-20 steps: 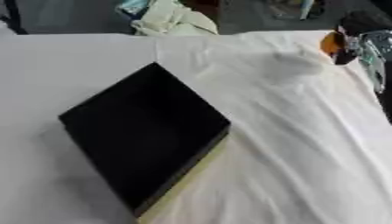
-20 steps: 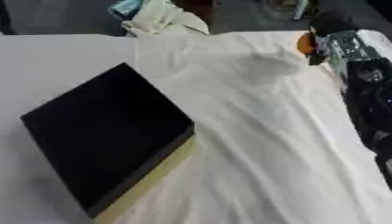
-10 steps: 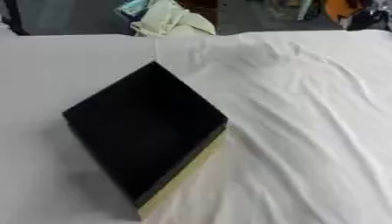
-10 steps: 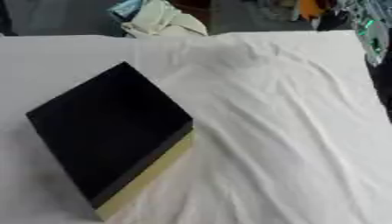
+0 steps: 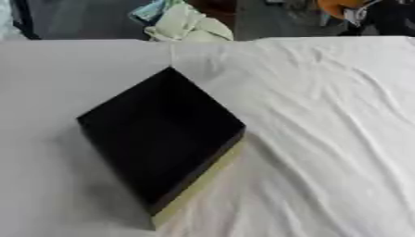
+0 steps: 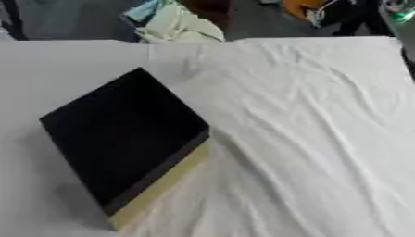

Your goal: Pick up objects on the table and place them in the box.

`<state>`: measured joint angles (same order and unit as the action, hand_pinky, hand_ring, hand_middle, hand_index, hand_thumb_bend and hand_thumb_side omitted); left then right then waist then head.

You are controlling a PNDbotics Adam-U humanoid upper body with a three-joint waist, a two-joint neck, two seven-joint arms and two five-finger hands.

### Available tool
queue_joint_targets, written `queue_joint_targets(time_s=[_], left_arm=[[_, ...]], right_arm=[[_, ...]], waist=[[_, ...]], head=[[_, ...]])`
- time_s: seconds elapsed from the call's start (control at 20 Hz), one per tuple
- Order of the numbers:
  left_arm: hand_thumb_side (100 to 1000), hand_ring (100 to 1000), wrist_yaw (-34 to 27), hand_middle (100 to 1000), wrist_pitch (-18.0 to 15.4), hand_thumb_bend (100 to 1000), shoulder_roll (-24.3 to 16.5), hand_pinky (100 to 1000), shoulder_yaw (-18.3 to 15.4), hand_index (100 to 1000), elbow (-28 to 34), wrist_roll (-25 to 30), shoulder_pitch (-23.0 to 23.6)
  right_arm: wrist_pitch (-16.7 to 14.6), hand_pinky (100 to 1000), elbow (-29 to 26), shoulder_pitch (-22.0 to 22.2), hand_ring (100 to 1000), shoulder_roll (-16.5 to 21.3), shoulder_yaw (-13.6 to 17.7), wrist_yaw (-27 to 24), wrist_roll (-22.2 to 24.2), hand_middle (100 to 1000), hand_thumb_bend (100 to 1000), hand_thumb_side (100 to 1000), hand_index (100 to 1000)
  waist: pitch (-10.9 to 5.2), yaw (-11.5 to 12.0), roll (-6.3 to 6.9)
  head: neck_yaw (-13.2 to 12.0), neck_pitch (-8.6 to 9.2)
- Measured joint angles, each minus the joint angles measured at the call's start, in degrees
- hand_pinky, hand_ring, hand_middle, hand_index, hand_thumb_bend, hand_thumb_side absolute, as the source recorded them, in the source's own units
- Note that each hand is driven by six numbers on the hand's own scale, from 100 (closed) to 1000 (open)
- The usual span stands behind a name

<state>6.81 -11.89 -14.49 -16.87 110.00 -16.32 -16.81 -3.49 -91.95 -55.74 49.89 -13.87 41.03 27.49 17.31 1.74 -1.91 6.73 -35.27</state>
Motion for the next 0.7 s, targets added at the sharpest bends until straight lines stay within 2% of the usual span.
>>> queue_joint_targets(time_s=[0.15,0.3,0.45,0.7], left_arm=[[665,473,0.00,620,0.02,168,0.00,433,0.01,509,0.22,0.00,0.00],[667,473,-0.04,620,0.06,166,0.03,433,0.02,509,0.25,0.04,0.00],[668,473,-0.12,620,0.13,165,0.44,433,0.03,508,0.25,0.11,0.00],[671,473,-0.22,620,0.26,164,0.52,434,0.04,509,0.26,0.24,0.00]], right_arm=[[0.24,126,-8.03,-0.26,311,-0.39,-2.65,-3.49,1.86,273,100,100,371],[1.08,124,-13.87,-1.74,311,-2.82,-5.54,-5.73,4.40,277,100,100,372],[2.35,123,-16.61,-3.13,311,-6.21,-7.85,-6.91,6.84,278,100,100,372],[3.49,120,-17.16,-4.14,310,-11.64,-10.70,-7.06,8.97,279,100,100,372]], waist=[[-0.13,0.40,-0.11],[-0.21,0.79,-0.09],[-0.21,1.14,-0.10],[-0.17,1.57,-0.32]], head=[[0.05,-0.11],[0.25,-0.48],[0.41,-0.54],[0.36,-0.92]])
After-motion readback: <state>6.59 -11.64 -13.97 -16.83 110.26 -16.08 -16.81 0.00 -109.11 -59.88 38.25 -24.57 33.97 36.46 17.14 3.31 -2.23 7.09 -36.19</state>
